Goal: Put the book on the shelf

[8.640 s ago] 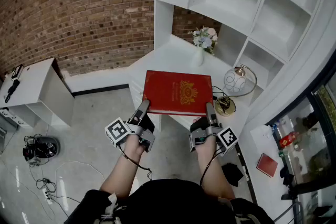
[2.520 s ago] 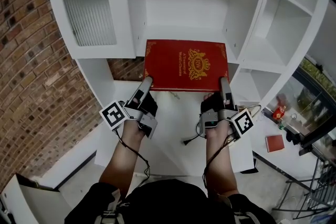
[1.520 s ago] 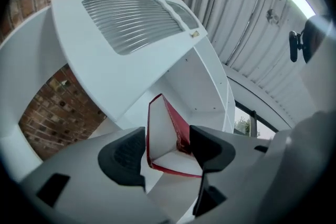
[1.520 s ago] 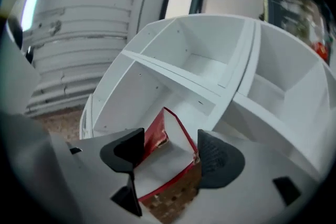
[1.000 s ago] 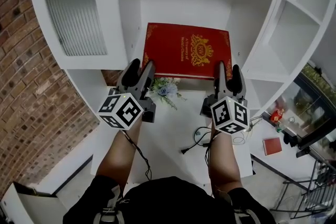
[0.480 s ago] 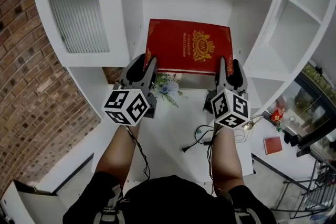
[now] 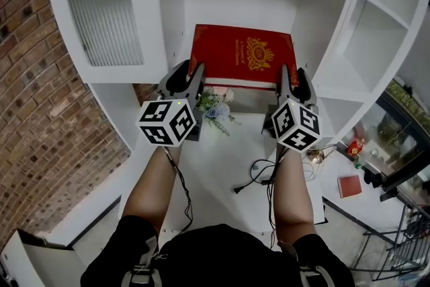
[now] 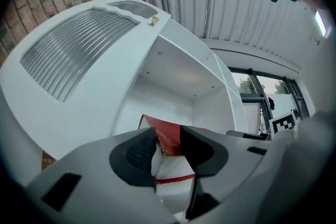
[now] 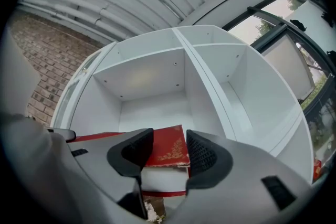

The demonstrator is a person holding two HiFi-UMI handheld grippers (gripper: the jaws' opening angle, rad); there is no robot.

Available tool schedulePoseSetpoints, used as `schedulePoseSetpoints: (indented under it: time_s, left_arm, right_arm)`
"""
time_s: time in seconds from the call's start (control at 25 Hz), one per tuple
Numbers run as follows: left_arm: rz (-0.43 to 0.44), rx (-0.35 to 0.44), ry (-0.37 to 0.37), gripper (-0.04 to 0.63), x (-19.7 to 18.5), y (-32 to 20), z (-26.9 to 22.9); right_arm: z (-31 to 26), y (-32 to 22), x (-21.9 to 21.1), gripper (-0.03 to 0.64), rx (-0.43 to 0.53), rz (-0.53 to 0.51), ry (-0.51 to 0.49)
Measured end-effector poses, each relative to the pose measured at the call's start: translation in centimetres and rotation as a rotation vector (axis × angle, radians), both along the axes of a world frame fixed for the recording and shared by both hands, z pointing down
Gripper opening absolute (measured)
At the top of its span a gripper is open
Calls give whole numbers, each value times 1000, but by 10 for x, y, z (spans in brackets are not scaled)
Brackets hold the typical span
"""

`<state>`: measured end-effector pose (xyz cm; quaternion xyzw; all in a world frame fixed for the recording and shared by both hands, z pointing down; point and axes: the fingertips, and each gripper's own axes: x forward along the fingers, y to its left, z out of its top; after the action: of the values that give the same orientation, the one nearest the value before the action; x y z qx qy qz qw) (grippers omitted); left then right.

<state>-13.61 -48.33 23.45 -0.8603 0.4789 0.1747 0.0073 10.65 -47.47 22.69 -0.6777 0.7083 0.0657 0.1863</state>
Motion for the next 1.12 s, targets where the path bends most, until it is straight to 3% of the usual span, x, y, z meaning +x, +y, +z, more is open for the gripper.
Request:
schedulePoseSetpoints:
  time_s: [0.44,0.76,0.92,1.12]
  left_arm:
    - [5,-60,40,156,0,-16,-4]
    - [-33,-72,14,156,3,-28,-8]
    - [-116,-35,-68,155,3,-28,-12]
    - [-258,82,-281,123,10,-22,-21]
  right_arm:
    - [-5,-19,1,215,-90,7,8]
    - [-8,-36,6,215,-180,38,11]
    - [-6,-38,6,215,-208,44,0]
    - [-12,-38,7,215,-202,61,22]
